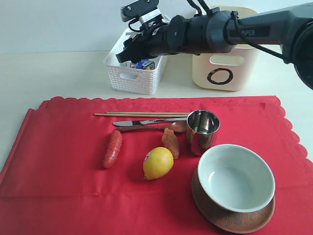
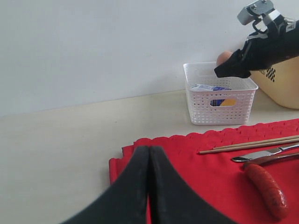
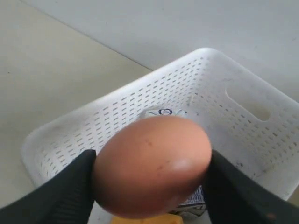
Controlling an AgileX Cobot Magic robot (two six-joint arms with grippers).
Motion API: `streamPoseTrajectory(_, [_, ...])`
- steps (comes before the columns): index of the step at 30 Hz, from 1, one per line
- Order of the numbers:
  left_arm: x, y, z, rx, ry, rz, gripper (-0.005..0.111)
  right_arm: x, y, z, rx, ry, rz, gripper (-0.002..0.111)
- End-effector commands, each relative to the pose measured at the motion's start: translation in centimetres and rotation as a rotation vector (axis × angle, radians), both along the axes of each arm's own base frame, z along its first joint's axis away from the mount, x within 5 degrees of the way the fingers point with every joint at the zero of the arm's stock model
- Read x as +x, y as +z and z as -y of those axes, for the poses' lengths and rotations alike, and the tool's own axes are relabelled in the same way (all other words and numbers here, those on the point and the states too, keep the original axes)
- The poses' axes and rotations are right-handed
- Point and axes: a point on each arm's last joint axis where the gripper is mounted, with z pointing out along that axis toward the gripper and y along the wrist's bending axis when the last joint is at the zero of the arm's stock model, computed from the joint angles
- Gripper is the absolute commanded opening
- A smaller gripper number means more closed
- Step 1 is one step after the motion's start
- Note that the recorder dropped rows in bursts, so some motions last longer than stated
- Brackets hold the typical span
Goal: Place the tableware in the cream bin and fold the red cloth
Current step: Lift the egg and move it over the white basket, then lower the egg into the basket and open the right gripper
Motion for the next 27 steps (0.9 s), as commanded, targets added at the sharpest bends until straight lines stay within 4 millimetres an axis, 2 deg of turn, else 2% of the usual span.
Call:
streamPoseTrajectory(1, [-0.04,-0.06,0.02,-0.005,-0.005,0.003,0.001,0.5,0.27,0.3,0.014,-0.023,0.038,0.0])
streamPoseTrajectory(5, [-0.04,-0.06,0.02,-0.005,-0.005,0.003,0.001,0.53,-0.15,0.29,0.011,-0.023,0.03,0.003])
streamPoseTrajectory(17, [-0.04,-0.06,0.02,-0.003,-0.006,0.004,0.001,0.56,-0.1,0.3,0.012,-0.025,0.036,0.042])
streamPoseTrajectory(24, [-0.04,-0.06,0.02,-0.005,-0.005,0.003,0.001,0.56,-0.1,0.3,0.012,-0.025,0.036,0.052])
streamPoseTrajectory(27, [-0.04,-0.06,0.02,-0.005,-0.005,0.003,0.001,0.6,-0.05,0.31,0.014,-0.027,0.043,0.059])
